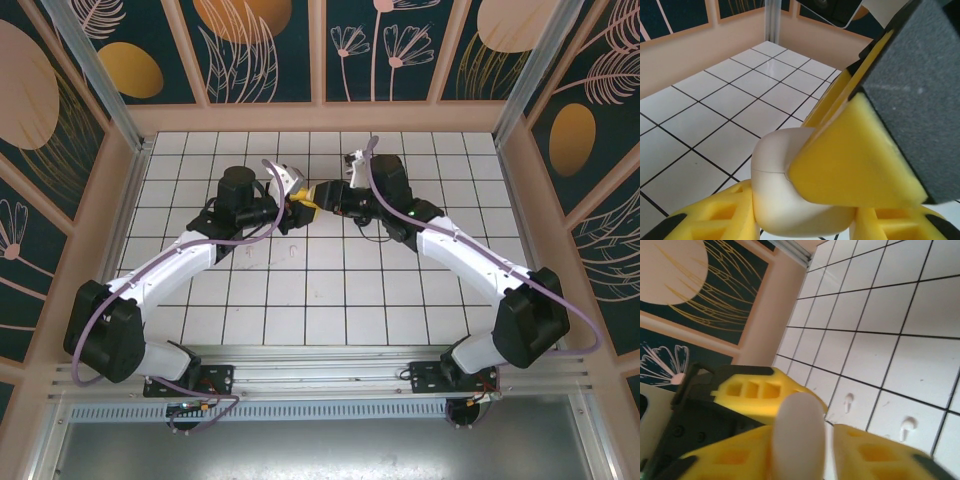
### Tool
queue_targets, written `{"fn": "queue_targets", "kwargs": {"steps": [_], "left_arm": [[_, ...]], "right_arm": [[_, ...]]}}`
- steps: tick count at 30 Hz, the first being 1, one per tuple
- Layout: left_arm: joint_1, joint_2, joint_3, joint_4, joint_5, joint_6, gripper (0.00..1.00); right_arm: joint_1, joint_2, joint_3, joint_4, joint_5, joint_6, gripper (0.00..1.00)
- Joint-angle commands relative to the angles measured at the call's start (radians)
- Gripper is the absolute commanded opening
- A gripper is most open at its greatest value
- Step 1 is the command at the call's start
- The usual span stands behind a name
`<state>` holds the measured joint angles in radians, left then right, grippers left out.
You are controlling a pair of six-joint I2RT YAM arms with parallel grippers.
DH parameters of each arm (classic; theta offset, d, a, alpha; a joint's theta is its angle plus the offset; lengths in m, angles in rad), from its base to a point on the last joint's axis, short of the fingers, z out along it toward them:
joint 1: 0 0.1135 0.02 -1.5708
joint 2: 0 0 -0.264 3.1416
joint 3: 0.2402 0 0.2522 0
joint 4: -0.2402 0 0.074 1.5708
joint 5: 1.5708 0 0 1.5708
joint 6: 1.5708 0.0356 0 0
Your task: Insert the wireless bluetooth earbuds into the charging case
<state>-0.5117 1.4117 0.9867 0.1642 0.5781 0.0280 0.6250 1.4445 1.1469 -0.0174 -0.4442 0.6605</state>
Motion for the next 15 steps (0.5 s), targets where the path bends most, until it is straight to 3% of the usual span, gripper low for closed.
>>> {"fn": "queue_targets", "kwargs": {"steps": [1,5,10,15], "left_arm": [[-0.005,-0.012,0.001,0.041,0.042,-0.011,0.32],[-0.004,-0.003,0.006,0.042,0.046,-0.016,0.37],[-0.004,0.004,0.032,0.004,0.000,-0.052,0.63],[0.023,0.017,0.041,-0.021,0.043,-0.117,0.73]], "right_arm": [[0.005,0.009,0.038,-0.026,-0.028,-0.023,0.22],[0.003,0.007,0.052,-0.058,-0.022,-0.064,0.13],[-0.027,-0.001,0.084,-0.127,-0.017,-0.163,0.07],[-0.109,-0.021,0.112,-0.200,-0.028,-0.264,0.05]]}}
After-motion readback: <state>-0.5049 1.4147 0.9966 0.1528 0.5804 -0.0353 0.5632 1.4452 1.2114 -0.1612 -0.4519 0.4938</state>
